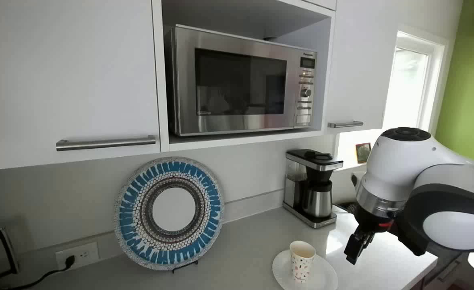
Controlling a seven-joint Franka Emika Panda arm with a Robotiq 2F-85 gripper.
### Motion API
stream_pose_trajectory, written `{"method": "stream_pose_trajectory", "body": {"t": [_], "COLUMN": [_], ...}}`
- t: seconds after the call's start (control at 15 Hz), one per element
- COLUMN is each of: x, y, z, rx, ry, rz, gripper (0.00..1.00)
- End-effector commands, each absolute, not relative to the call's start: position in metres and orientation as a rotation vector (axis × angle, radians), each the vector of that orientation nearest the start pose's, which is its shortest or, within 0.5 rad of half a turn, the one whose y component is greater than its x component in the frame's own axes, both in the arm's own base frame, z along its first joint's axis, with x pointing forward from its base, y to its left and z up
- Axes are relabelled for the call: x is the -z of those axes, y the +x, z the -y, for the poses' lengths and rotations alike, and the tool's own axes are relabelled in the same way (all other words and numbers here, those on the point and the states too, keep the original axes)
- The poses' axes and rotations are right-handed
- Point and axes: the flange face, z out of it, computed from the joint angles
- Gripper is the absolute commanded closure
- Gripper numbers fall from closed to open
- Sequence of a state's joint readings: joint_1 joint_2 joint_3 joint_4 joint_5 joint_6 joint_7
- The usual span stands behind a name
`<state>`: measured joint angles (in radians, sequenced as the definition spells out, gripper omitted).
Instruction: Open the microwave fully
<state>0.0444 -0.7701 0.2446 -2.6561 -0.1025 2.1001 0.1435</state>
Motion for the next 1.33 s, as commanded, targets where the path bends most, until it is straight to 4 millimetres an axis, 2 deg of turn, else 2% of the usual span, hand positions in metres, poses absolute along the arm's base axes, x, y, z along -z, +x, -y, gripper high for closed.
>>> {"method": "stream_pose_trajectory", "body": {"t": [0.0, 0.2, 0.33, 0.47, 0.6, 0.87, 0.93, 1.0, 1.07, 1.27], "x": [-0.485, -0.485, -0.499, -0.521, -0.547, -0.581, -0.586, -0.581, -0.582, -0.582], "y": [0.328, 0.328, 0.344, 0.36, 0.372, 0.39, 0.393, 0.397, 0.387, 0.395], "z": [-0.096, -0.096, -0.088, -0.083, -0.083, -0.082, -0.08, -0.08, -0.078, -0.078], "rx": [0.401, 0.401, 0.515, 0.735, 0.975, 1.416, 1.416, 1.24, 1.352, 1.289], "ry": [-3.332, -3.332, -3.327, -3.282, -3.226, -3.051, -3.021, -3.001, -3.032, -3.004], "rz": [0.231, 0.23, 0.138, 0.12, 0.176, 0.211, 0.176, 0.166, 0.178, 0.159], "gripper": [0.0, 0.0, 0.0, 0.0, 0.0, 0.0, 0.0, 0.0, 0.0, 0.0]}}
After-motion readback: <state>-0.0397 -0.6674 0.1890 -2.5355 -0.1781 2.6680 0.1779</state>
